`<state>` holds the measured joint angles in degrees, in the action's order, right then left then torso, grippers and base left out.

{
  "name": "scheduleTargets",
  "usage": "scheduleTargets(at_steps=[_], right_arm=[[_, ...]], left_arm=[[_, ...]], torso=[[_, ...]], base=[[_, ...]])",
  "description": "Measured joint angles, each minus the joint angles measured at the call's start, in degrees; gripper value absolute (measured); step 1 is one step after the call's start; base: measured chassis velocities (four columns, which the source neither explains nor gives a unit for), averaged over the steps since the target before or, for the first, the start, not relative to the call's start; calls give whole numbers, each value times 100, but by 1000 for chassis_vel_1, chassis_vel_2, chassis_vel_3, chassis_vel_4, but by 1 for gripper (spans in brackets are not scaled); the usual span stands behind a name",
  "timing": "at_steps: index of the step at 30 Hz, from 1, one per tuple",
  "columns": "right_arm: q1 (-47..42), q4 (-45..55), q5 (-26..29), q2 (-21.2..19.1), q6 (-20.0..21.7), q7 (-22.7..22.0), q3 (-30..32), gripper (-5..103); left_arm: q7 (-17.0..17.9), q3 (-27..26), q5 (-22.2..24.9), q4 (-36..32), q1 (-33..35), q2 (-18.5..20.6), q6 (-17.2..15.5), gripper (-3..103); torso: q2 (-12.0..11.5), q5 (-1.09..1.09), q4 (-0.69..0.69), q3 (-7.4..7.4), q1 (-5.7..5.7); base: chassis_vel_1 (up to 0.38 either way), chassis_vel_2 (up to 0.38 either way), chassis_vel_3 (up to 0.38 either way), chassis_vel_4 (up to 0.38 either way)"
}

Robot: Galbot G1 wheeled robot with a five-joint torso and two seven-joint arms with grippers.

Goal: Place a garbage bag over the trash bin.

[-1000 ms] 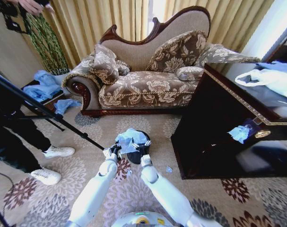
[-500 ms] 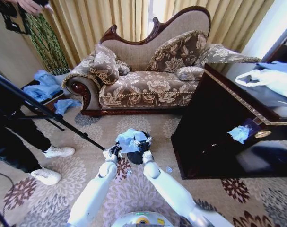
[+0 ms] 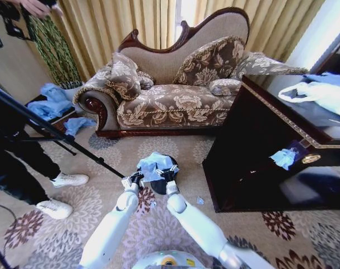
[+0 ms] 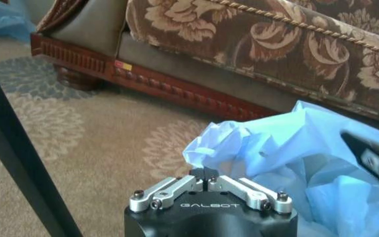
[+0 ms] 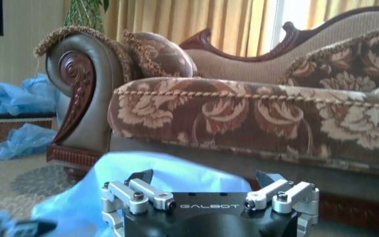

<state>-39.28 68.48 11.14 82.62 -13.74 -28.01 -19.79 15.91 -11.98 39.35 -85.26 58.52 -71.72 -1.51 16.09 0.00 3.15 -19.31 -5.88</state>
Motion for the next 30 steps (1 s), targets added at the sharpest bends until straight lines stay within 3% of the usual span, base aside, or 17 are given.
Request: scheduleTargets(at_steps=[9,30], right_arm=[[605,-391,185,-1,23,-9,-258,100],[1600,-1658,283,41,-148,396,-106,100]], left_arm=[[-27,16,-8,-170,187,-11,54,0],[-79,5,-31,-503,601,8,125,0]], torso=[[0,0,0,0,0],[0,0,0,0,-1]], base=[[0,0,0,0],[0,0,0,0]])
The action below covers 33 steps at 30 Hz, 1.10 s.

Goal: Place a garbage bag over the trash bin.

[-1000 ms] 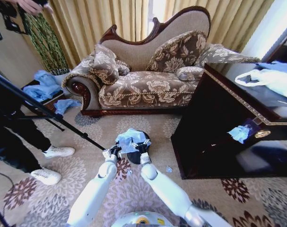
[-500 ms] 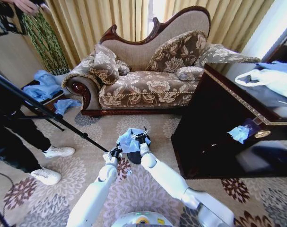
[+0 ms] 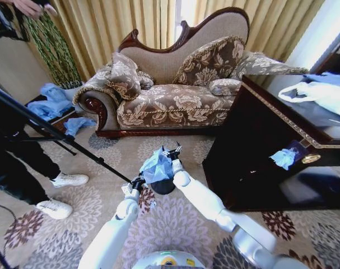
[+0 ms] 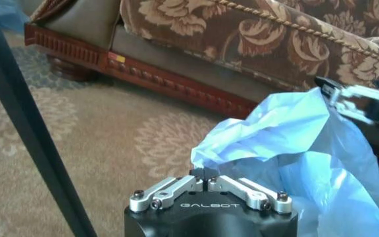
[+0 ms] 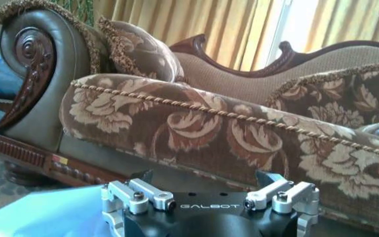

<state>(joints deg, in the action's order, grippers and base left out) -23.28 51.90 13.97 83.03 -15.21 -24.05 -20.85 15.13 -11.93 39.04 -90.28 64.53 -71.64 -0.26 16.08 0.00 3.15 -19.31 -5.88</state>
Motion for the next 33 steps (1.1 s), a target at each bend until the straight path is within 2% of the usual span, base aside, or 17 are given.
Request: scheduleTargets(at_steps=[5,9,13,14,17,20,23,26,29,33], right_arm=[[246,-364,-71,126,-90,147,66,100],[232,-108,50,4,-28,96,-17,100],[-383,1630,838,-947,517,-244,-521,100],[-383,1630,838,-947,517,-244,-521,100],[-767,2370,1129,-1411,787,-317,-629,100],[-962,2610,1229,-1564,919,-314,-690,100],[-1089,2651,1243,-1593,961,-278,-703,100],[-1150,2458,1234,-1441,950,-258,-643,100],[-1079,1782,1082,-935,810,-171,-410,100],[-923,1205,905,-626,653,-35,-317,100]], left_arm=[[2,-24,-3,-86,136,30,28,0],[12,-39,-3,-118,179,31,29,0],[12,-36,-3,-52,103,34,32,0],[12,-36,-3,-52,103,34,32,0],[8,-45,4,-1,18,62,28,0],[-18,-69,10,7,-21,66,-9,0],[-57,-95,13,4,-50,63,-63,0],[-75,-103,15,3,-73,61,-102,0],[-88,-106,15,-6,-65,62,-128,0],[-109,-107,15,-6,-54,63,-131,0]], torso=[[0,0,-1,0,0],[0,0,-2,0,-1],[0,0,3,0,0],[0,0,3,0,0],[0,-1,2,0,0],[0,0,1,0,0],[0,-1,1,1,0],[0,1,2,1,0],[0,-1,-1,0,0],[0,0,-2,0,0]], base=[[0,0,0,0],[0,0,0,0],[0,0,0,0],[0,0,0,0],[0,0,0,0],[0,0,0,0],[0,0,0,0],[0,0,0,0],[0,0,0,0],[0,0,0,0]])
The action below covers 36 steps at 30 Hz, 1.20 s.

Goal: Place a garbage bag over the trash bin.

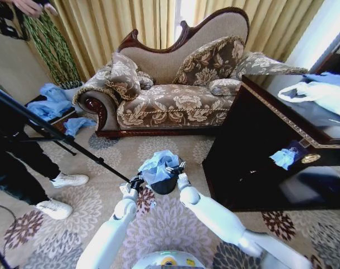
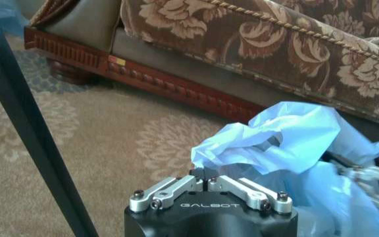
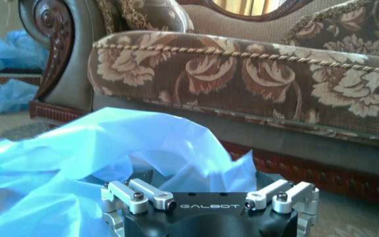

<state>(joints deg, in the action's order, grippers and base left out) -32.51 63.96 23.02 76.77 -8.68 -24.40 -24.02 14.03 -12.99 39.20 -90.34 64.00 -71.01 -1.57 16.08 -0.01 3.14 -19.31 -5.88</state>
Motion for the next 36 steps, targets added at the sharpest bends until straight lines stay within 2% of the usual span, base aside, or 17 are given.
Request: scheduleTargets(at_steps=[12,23,27,33,36], right_arm=[[1027,-1395,-219,621,-225,227,208,100],[1586,-2126,-490,923,-323,479,345,100],[1835,-2530,-664,1061,-428,694,378,100],[1961,-2735,-702,1077,-449,929,276,100],[1919,-2821,-766,1033,-434,1056,223,100]], left_arm=[[-123,19,-18,-84,144,-24,-9,0],[-155,-1,-7,-137,195,-12,2,0],[-155,-54,2,-170,233,-12,18,0],[-156,-349,140,-206,288,-43,18,0],[-167,-667,291,-103,199,-73,-31,0]], torso=[[0,2,1,0,0],[0,0,3,-1,0],[0,1,2,-1,0],[0,0,1,-1,0],[0,0,2,0,0]], base=[[0,0,0,0],[0,0,0,0],[0,0,0,0],[0,0,0,0],[0,0,0,0]])
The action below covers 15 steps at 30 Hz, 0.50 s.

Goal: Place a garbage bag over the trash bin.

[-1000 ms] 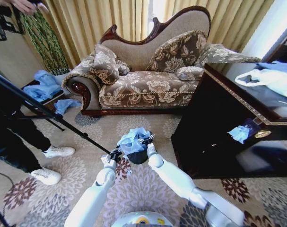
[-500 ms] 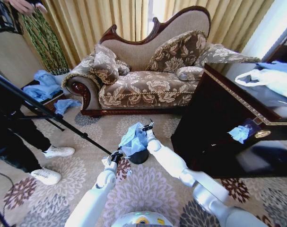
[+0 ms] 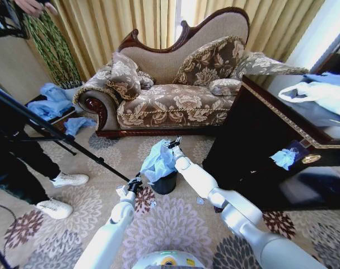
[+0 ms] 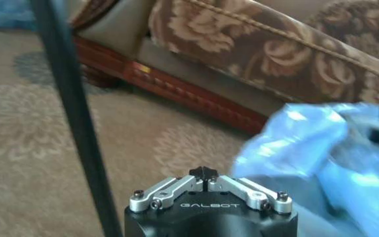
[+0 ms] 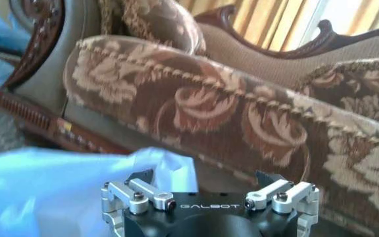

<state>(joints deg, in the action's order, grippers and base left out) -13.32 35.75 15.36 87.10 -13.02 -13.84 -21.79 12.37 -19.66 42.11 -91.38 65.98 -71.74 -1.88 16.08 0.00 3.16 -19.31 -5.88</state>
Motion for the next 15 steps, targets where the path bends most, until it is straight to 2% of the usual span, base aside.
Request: scheduleTargets(at_steps=[8,15], right_arm=[[-13,43,-16,-54,87,57,32,100],[-193,1454,1018,-607,645,-465,-310,100]], left_arm=[[-26,-259,110,75,-152,-2,-102,0],[-360,-349,93,-388,193,26,-165,0]], torso=[[0,1,0,0,-1],[0,2,0,0,0]], base=[[0,0,0,0],[0,0,0,0]])
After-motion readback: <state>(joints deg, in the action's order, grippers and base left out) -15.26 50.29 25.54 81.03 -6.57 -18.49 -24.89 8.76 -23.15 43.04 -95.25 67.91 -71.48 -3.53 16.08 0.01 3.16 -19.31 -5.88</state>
